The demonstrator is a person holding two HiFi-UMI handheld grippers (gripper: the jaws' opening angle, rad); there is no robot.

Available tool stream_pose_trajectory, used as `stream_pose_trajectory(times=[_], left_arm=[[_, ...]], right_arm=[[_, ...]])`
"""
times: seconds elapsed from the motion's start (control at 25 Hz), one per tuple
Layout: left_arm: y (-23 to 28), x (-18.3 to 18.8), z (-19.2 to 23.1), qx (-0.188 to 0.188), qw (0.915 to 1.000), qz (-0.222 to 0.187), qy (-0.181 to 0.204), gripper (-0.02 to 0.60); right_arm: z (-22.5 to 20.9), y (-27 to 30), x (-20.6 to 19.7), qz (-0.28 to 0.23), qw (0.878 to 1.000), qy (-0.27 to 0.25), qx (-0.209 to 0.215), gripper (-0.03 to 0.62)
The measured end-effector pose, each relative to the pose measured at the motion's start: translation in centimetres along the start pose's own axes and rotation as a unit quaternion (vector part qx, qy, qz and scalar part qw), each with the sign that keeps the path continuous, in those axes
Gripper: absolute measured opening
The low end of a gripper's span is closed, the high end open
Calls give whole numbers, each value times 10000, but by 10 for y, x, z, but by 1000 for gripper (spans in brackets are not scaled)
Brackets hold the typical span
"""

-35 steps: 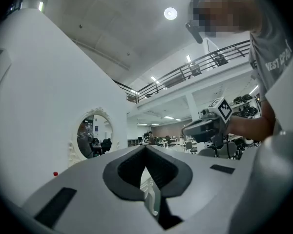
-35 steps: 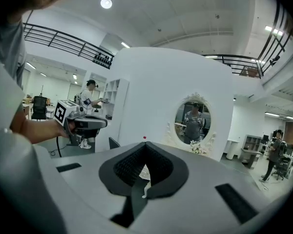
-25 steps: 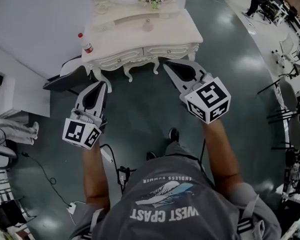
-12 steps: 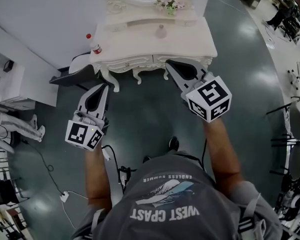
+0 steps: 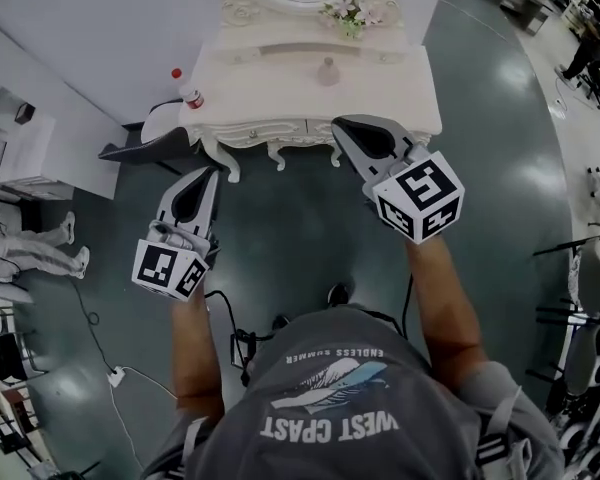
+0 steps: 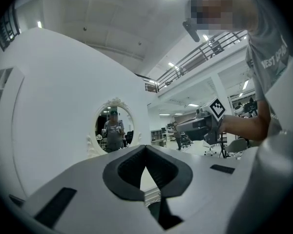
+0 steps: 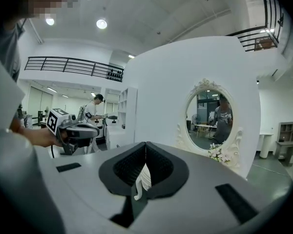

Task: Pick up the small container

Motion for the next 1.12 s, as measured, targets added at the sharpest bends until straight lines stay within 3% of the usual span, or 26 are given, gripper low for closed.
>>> stream_pose_trajectory(times=[0.48,0.8,1.12], left_arm=[[64,0,-26,-107,9998,85,114,17],[118,-9,-24,-639,9979,33,68,17],[186,-15,9,-1341,9909,-105,0,17]], right_arm=[[-63,-22,-20,-24,9997,194,-134,26],[-90,-37,-38,144,9971,357,-658,26],[-118,-26,-40,331,9892,439,-1360,26]])
Point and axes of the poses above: the fingertips, and each gripper's own axes: y forward along the fingers, z to its left, x out of its top, the point moved 7 cm from there along -y, backward along the fingers
